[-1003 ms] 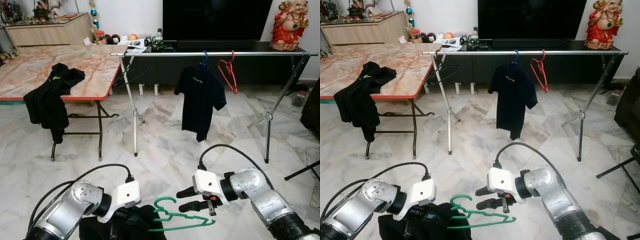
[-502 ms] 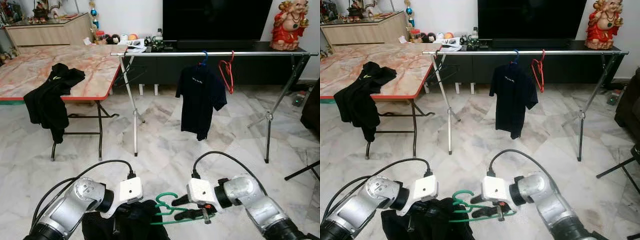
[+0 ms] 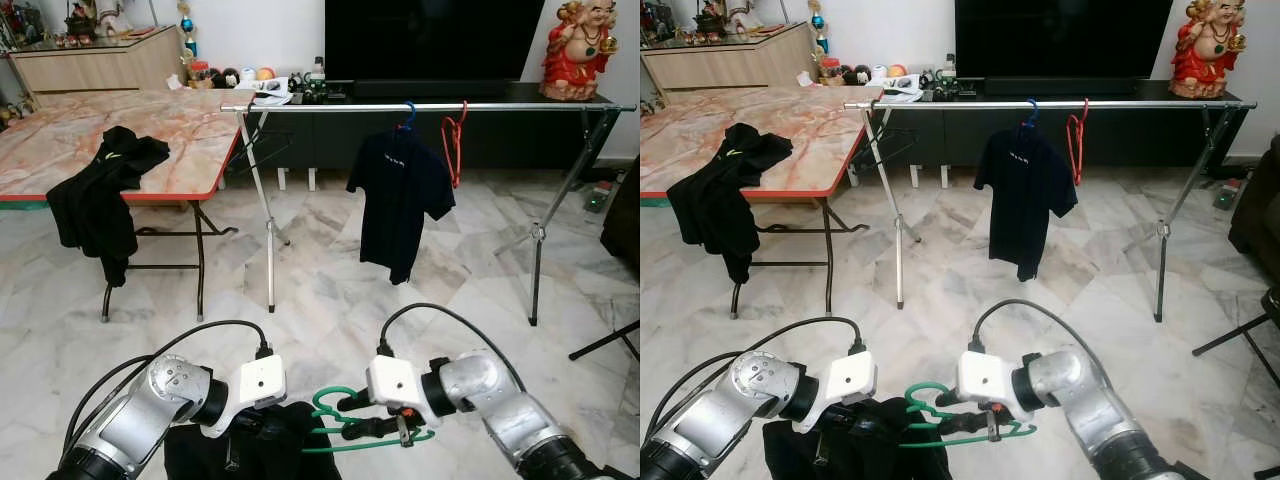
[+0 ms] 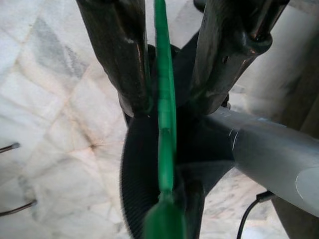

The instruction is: Hang hanger

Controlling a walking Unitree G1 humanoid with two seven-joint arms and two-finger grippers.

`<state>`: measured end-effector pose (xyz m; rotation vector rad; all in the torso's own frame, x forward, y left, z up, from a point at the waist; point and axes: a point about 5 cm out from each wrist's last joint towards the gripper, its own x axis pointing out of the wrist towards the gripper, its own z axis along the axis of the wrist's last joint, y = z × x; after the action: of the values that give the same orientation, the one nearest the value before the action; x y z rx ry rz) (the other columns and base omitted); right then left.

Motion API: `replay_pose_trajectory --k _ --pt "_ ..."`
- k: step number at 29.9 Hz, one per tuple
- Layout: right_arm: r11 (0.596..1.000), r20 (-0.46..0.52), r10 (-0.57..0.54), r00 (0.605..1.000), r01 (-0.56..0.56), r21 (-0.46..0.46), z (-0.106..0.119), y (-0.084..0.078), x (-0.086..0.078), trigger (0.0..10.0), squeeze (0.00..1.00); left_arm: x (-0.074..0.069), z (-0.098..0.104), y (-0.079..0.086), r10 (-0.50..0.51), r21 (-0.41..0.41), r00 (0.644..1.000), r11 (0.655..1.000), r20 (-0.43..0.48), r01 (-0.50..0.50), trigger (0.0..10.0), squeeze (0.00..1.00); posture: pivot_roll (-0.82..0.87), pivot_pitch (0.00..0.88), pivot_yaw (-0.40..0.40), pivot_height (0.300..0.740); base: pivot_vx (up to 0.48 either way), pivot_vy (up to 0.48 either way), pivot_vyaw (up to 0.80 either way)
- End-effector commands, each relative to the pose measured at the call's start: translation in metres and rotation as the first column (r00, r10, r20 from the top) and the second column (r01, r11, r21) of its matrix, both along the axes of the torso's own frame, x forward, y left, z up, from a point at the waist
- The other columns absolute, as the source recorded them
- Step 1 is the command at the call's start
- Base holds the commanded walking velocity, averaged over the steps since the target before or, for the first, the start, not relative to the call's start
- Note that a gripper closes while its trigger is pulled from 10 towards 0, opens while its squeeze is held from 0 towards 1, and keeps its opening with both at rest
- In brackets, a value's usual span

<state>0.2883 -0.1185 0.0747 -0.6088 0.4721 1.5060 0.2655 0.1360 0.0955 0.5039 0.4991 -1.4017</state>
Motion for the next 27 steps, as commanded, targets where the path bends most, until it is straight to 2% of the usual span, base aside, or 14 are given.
replay_pose_trajectory --k 1,4,13,14,15,27 --pt "1.000 0.054 -0.007 0.999 0.008 -0.005 0.001 0.005 0.004 10.0 0.00 0.002 0.011 -0.001 -0.011 -0.033 1.000 0.999 0.024 0.012 10.0 0.00 0.09 0.012 0.058 0.740 0.000 0.000 0.00" --pt "0.999 0.080 -0.047 0.996 0.046 0.010 0.001 0.009 0.009 10.0 0.00 0.002 0.011 -0.002 -0.010 -0.039 1.000 0.999 0.025 0.011 10.0 0.00 0.09 0.011 0.057 0.740 0.000 0.000 0.00" --pt "0.999 0.037 -0.020 0.999 0.018 0.045 -0.001 0.013 0.005 10.0 0.00 0.001 0.013 -0.004 -0.015 -0.043 0.999 0.999 0.028 0.017 10.0 0.00 0.09 0.009 0.054 0.740 0.000 0.000 0.00" --pt "0.999 0.029 -0.014 0.999 0.013 0.050 -0.001 0.014 0.004 6.4 0.00 0.001 0.013 -0.004 -0.015 -0.044 0.999 0.999 0.028 0.016 10.0 0.00 0.09 0.009 0.054 0.740 0.000 0.000 0.00" --pt "0.999 0.018 -0.008 1.000 0.007 0.054 -0.002 0.014 0.002 0.0 0.00 0.001 0.013 -0.005 -0.015 -0.044 0.999 0.999 0.028 0.017 10.0 0.00 0.09 0.009 0.053 0.740 0.000 0.000 0.00" --pt "0.999 0.009 -0.025 1.000 0.024 0.048 -0.008 0.015 0.001 0.0 0.00 0.001 0.013 -0.008 -0.020 -0.052 0.999 0.998 0.031 0.021 10.0 0.00 0.09 0.000 0.049 0.740 0.000 0.000 0.00"
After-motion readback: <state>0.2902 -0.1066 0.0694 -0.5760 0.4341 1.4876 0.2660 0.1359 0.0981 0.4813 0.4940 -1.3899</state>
